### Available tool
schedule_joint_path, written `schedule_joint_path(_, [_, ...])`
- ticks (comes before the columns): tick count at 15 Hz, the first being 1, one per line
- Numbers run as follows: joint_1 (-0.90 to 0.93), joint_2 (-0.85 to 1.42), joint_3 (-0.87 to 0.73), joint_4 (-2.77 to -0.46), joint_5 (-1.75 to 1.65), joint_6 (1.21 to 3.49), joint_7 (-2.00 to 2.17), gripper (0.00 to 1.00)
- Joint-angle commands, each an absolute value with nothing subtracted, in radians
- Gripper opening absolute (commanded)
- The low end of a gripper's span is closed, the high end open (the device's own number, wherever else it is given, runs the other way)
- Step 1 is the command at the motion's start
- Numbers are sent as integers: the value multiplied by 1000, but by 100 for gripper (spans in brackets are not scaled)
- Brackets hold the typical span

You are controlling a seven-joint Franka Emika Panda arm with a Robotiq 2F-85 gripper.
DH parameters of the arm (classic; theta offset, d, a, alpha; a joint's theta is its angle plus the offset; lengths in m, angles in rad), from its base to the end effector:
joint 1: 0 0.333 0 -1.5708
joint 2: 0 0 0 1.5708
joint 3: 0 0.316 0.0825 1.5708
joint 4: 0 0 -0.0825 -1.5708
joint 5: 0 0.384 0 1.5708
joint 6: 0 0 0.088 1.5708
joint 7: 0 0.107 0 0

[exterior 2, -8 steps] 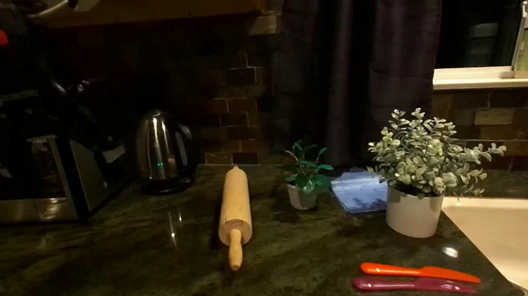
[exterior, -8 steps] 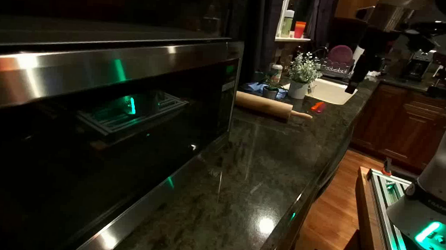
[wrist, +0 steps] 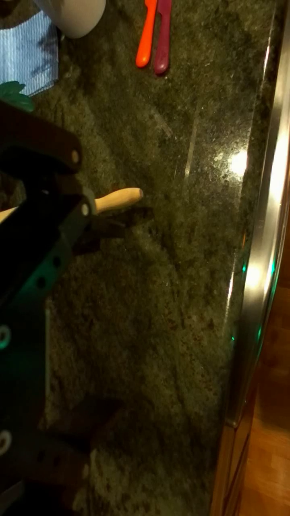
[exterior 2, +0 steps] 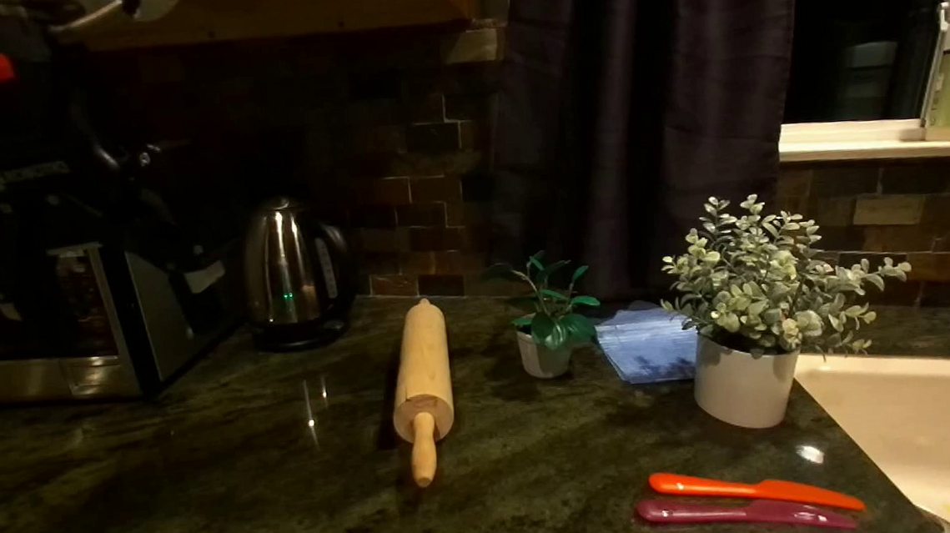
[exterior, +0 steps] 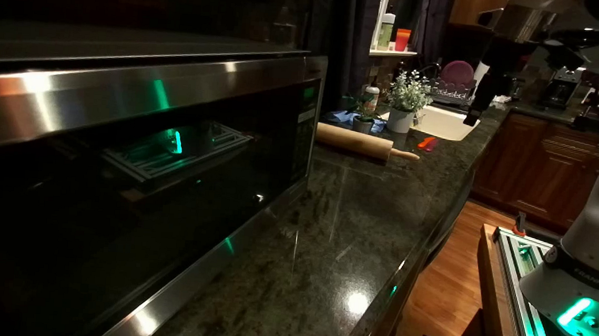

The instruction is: Move the rolling pin left and right, then left and right again

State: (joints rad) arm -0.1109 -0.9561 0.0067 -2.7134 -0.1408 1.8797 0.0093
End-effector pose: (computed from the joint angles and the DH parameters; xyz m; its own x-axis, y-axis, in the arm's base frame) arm 0.2800 -0.0398 0.4978 0.9901 -0.0721 0.1202 -0.0890 -0.9858 0.1422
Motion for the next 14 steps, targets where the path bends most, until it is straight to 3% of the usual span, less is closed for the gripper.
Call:
schedule_joint_path(1, [-111,-942,-24,-2728,-178,1918,-6,100])
schedule_joint_path(9, [-140,-813,-159,-2732,-206,2085,-135,100])
schedule_joint_path(14, [-149,-759,-217,-2696,-186,2024,-225,100])
